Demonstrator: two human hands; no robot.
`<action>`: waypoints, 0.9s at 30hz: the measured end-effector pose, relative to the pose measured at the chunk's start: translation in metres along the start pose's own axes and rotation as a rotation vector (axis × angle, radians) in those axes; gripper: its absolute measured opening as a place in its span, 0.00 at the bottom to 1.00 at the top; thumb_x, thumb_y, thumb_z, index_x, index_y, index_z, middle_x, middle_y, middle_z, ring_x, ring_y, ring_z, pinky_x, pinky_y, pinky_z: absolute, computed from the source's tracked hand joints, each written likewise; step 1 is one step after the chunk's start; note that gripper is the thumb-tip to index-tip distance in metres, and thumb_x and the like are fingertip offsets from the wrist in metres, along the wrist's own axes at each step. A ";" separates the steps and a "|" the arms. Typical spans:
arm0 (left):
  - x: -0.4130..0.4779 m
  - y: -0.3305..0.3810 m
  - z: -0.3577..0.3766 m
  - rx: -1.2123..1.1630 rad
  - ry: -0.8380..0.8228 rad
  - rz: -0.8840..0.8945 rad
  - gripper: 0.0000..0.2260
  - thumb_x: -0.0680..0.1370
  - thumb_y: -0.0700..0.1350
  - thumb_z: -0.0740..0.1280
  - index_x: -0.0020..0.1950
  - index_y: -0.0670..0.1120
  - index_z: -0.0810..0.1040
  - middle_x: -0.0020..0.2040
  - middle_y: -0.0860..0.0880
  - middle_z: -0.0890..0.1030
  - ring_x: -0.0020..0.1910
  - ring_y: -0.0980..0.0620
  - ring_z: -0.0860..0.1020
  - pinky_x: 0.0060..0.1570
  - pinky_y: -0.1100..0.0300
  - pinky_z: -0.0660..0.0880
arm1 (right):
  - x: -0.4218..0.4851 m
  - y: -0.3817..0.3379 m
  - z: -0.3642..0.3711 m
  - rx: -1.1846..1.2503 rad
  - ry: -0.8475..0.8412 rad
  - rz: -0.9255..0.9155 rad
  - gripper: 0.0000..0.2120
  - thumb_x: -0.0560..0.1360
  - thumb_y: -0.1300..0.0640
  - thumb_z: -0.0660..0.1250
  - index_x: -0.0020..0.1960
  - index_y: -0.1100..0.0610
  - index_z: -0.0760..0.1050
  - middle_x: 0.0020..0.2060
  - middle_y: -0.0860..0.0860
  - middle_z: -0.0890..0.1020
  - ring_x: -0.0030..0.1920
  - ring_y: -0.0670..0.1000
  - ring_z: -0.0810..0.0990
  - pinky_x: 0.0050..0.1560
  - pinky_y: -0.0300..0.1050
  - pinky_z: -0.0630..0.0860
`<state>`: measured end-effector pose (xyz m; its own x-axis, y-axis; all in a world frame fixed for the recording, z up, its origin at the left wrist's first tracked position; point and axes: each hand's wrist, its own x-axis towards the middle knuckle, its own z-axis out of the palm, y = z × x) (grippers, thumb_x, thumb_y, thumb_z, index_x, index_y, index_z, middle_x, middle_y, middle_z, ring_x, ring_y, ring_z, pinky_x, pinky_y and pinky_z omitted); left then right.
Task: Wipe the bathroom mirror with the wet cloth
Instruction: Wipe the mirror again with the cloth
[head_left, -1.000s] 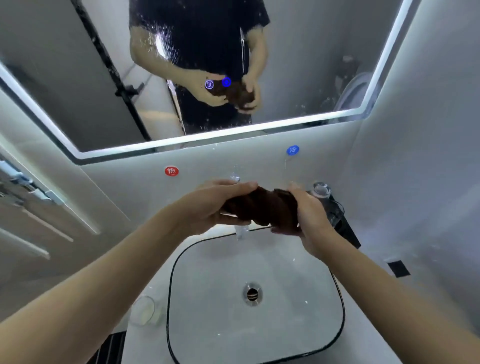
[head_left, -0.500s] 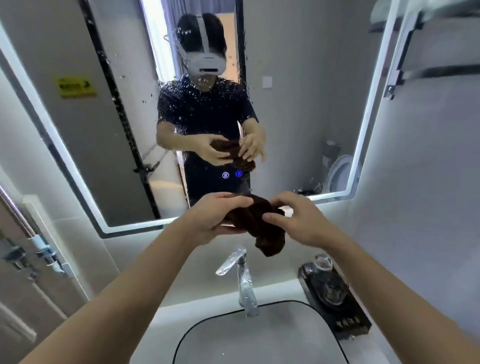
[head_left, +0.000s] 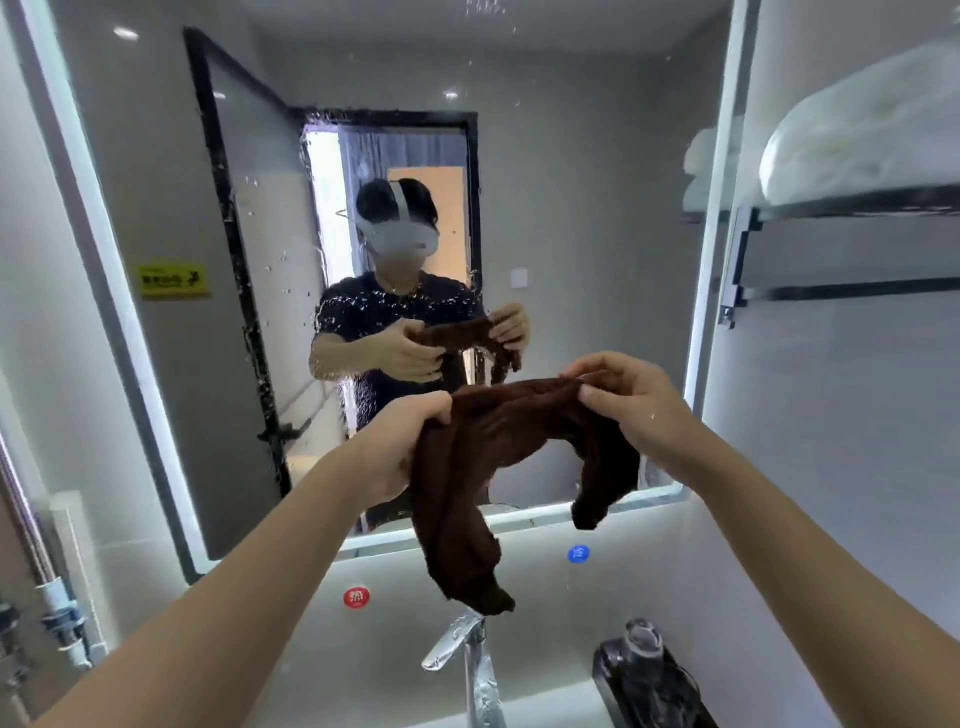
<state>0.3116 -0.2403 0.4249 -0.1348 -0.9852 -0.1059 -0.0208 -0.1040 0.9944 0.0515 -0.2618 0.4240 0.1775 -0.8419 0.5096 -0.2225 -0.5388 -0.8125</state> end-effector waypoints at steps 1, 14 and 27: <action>-0.002 0.004 0.001 -0.067 -0.006 -0.017 0.12 0.70 0.43 0.64 0.50 0.41 0.81 0.47 0.38 0.82 0.45 0.40 0.79 0.57 0.47 0.77 | 0.000 -0.004 -0.004 0.010 -0.041 -0.009 0.14 0.79 0.70 0.66 0.51 0.53 0.81 0.45 0.54 0.86 0.48 0.53 0.85 0.53 0.46 0.82; -0.004 0.094 0.042 0.386 -0.076 0.493 0.10 0.81 0.38 0.68 0.57 0.49 0.85 0.50 0.47 0.87 0.50 0.51 0.86 0.54 0.56 0.82 | 0.018 -0.035 -0.004 0.131 -0.239 0.128 0.27 0.71 0.50 0.76 0.62 0.68 0.77 0.53 0.59 0.85 0.57 0.58 0.84 0.63 0.51 0.80; 0.011 0.132 0.048 1.552 0.397 0.745 0.16 0.73 0.58 0.74 0.49 0.49 0.74 0.46 0.51 0.80 0.46 0.49 0.80 0.45 0.53 0.77 | 0.063 -0.082 -0.045 -0.878 0.134 0.030 0.23 0.65 0.35 0.78 0.40 0.53 0.77 0.37 0.48 0.80 0.40 0.50 0.79 0.40 0.47 0.75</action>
<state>0.2594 -0.2579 0.5545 -0.3315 -0.7540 0.5671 -0.9390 0.3217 -0.1212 0.0381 -0.2721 0.5349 0.0580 -0.8229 0.5652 -0.8900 -0.2990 -0.3441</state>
